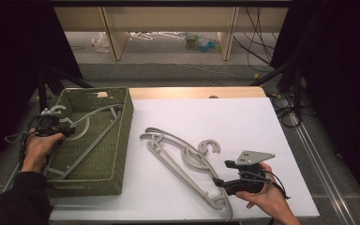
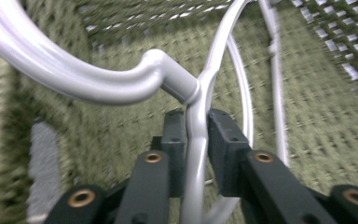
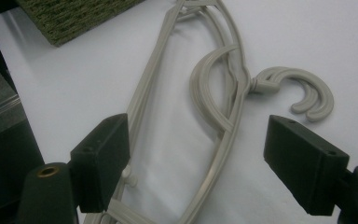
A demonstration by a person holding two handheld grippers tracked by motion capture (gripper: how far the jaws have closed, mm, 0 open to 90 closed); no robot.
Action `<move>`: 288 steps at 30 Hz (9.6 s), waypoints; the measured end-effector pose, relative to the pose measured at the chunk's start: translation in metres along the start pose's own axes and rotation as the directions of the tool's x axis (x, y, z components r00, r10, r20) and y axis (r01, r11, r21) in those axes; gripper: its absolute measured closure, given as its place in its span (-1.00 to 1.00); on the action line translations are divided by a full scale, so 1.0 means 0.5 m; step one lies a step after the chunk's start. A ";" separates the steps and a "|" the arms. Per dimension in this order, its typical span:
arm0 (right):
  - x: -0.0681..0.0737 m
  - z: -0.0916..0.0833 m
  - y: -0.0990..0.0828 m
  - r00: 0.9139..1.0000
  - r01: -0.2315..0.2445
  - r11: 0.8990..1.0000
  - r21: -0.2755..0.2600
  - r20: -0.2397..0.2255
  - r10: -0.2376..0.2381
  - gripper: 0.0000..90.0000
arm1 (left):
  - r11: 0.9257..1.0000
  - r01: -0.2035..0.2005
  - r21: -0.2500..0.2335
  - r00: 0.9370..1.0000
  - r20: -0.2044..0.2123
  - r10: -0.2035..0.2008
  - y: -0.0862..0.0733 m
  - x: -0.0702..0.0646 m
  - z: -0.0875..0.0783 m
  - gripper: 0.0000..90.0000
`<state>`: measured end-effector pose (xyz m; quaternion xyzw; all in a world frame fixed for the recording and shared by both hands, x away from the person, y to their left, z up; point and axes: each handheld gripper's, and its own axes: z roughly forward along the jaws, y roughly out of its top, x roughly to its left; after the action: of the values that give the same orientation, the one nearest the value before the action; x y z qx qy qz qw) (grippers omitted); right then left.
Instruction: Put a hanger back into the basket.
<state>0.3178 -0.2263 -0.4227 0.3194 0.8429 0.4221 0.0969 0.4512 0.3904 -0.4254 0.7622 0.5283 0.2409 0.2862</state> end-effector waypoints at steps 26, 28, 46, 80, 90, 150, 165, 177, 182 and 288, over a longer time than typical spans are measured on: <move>-0.007 0.018 -0.011 0.999 -0.048 0.998 -0.032 -0.004 0.048 -0.52 | 0.915 0.182 -0.361 0.976 0.183 -0.121 -0.005 -0.198 -0.211 -0.59; -0.009 0.020 -0.014 0.999 -0.045 0.998 -0.035 0.002 0.045 -0.52 | 0.916 0.138 -0.376 0.973 0.226 -0.054 -0.010 -0.257 -0.219 -0.60; -0.008 0.023 -0.017 0.997 -0.070 0.996 -0.058 0.005 0.071 -0.58 | 0.897 0.030 -0.440 0.911 0.382 0.156 -0.063 -0.511 -0.180 -0.62; -0.067 0.149 -0.003 0.991 -0.136 0.963 0.231 0.050 0.128 0.08 | 0.899 -0.017 -0.438 0.883 0.415 0.219 -0.117 -0.566 -0.150 -0.64; -0.065 0.163 0.009 0.993 -0.116 0.952 0.284 0.026 0.113 0.53 | 0.901 -0.014 -0.434 0.882 0.418 0.215 -0.118 -0.564 -0.147 -0.64; -0.049 0.036 0.044 0.985 0.079 0.985 0.155 -0.165 -0.053 0.83 | 0.893 0.012 -0.450 0.891 0.409 0.195 -0.108 -0.544 -0.145 -0.63; -0.036 0.026 0.038 0.972 0.154 0.973 0.174 -0.201 -0.118 0.83 | 0.918 -0.044 -0.394 0.861 0.451 0.235 -0.015 -0.563 -0.113 -0.57; -0.020 0.013 0.052 0.956 0.236 0.959 0.158 -0.215 -0.200 0.83 | 0.941 -0.184 -0.285 0.774 0.548 0.317 0.046 -0.625 -0.045 -0.48; -0.011 0.013 0.058 0.950 0.258 0.954 0.156 -0.222 -0.221 0.83 | 0.933 -0.225 -0.282 0.728 0.588 0.353 0.052 -0.644 -0.040 -0.30; -0.021 -0.013 0.037 0.999 -0.021 0.999 -0.032 -0.033 0.020 -0.50 | 0.948 -0.015 -0.319 0.952 0.286 0.112 0.227 -0.254 -0.224 0.80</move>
<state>0.3317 -0.2290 -0.4058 0.3195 0.8341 0.4418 0.0841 0.4108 0.2594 -0.2744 0.7517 0.4085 0.2120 0.4724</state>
